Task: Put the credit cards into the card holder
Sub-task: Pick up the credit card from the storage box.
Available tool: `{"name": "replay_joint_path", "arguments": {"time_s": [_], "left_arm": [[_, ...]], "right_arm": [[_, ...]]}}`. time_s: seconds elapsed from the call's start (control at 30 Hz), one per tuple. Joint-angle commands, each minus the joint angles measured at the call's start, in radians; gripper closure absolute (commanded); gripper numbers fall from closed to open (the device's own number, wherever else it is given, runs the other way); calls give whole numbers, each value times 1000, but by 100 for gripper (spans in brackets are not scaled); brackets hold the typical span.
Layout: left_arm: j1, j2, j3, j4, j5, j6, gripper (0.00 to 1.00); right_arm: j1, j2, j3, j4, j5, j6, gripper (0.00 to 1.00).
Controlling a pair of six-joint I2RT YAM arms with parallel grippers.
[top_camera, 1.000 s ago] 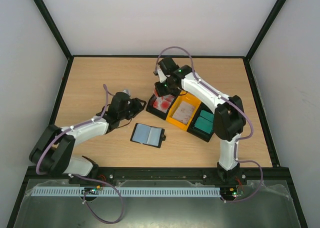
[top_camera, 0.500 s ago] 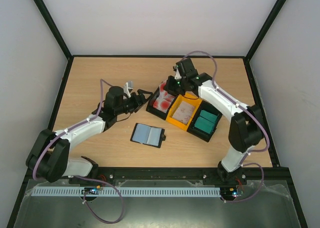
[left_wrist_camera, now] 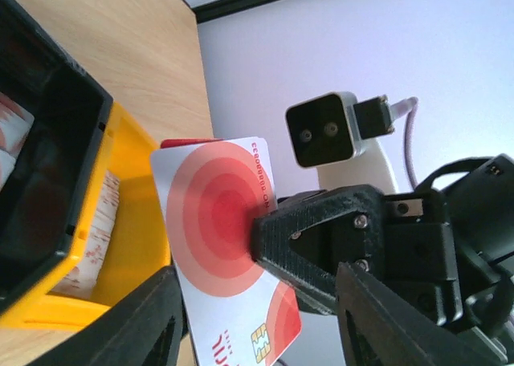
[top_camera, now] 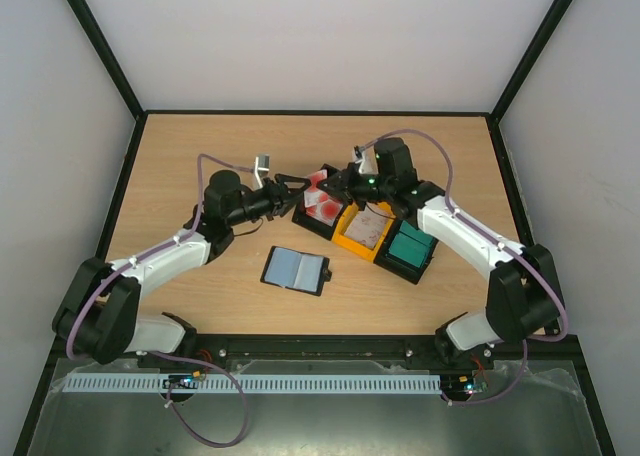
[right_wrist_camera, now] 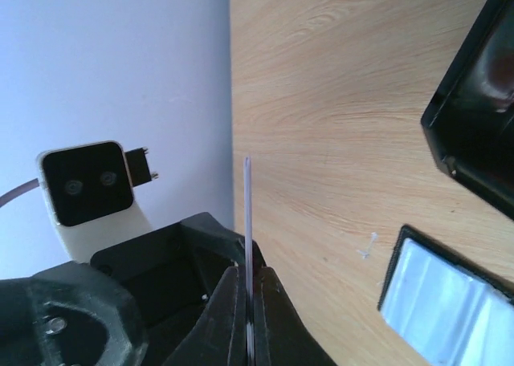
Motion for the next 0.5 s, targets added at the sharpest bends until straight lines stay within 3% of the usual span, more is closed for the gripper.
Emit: {"name": "replay_joint_path", "arguments": {"time_s": [0.0,0.17,0.37,0.47], "left_arm": [[-6,-6,-17,91,61,-43,53],[-10,-10,-18,96,71,-56,70],[-12,-3,-15,141,100,-87,74],[-14,-3,-19,163,111,-96,83]], "right_arm": [[3,-51,-65,182,-84,134,98],[3,-74,-98,259,-111,179,98],[3,-88,-120,320,-130,214,98],[3,-89,-120,324,-134,213,97]]}}
